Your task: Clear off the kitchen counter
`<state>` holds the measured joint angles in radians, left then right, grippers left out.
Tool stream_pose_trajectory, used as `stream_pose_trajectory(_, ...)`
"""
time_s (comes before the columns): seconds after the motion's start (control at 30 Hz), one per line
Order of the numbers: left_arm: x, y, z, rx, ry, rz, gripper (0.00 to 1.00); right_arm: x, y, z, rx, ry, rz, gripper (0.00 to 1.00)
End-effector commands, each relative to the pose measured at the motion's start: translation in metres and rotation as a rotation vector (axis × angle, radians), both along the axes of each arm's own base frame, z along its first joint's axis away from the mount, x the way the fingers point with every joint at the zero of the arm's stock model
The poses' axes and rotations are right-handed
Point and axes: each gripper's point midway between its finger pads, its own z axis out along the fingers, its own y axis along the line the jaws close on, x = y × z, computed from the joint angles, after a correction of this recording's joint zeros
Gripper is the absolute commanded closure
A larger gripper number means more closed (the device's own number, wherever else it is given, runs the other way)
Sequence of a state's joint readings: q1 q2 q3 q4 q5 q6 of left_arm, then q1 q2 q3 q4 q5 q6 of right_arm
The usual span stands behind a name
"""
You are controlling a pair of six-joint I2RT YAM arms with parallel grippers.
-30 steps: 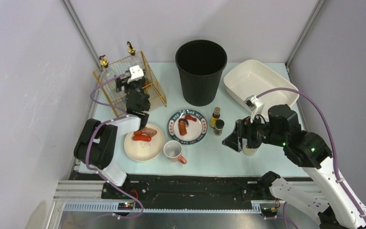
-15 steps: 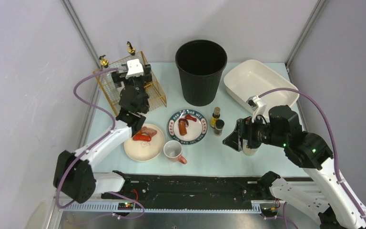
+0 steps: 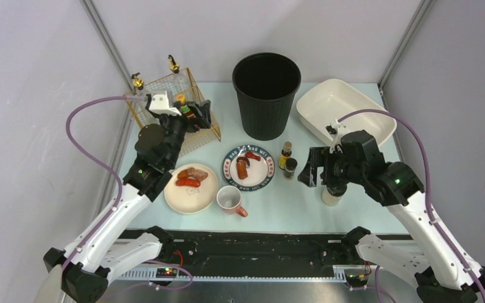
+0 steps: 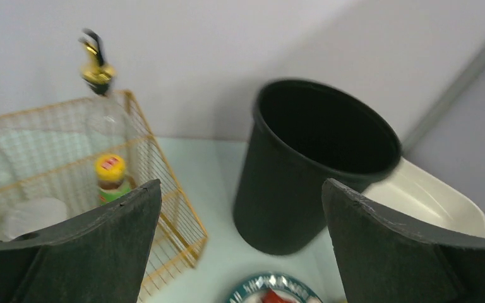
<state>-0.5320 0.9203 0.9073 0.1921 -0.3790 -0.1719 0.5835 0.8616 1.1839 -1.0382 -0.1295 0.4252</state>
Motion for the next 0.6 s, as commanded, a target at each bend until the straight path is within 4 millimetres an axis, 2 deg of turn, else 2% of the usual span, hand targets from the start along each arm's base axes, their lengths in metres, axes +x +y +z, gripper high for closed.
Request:
stream_pose_trajectory(0.0, -0.018, -0.047, -0.041, -0.06, 0.258, -0.249, 0.0, 0.017, -0.013, -0.009, -0.064, 0.028, -0.106, 0.14)
stream_pose_trajectory(0.03, -0.023, -0.055, -0.044, -0.076, 0.288, -0.291, 0.0, 0.02, -0.012, -0.014, -0.078, 0.045, -0.107, 0.14)
stream_pose_trajectory(0.13, -0.032, -0.065, -0.071, -0.085, 0.399, -0.346, 0.0, 0.03, -0.008, -0.023, -0.098, 0.071, -0.11, 0.15)
stream_pose_trajectory(0.3, -0.051, -0.067, -0.1, -0.088, 0.503, -0.392, 0.0, 0.05, -0.008, -0.027, -0.133, 0.042, -0.134, 0.14)
stream_pose_trajectory(0.47, -0.072, -0.07, -0.12, -0.065, 0.59, -0.454, 0.0, 0.064, -0.029, -0.035, -0.191, 0.049, -0.261, 0.14)
stream_pose_trajectory(0.57, -0.083, -0.069, -0.127, -0.067, 0.615, -0.479, 0.0, 0.066, -0.052, -0.041, -0.242, 0.076, -0.363, 0.14)
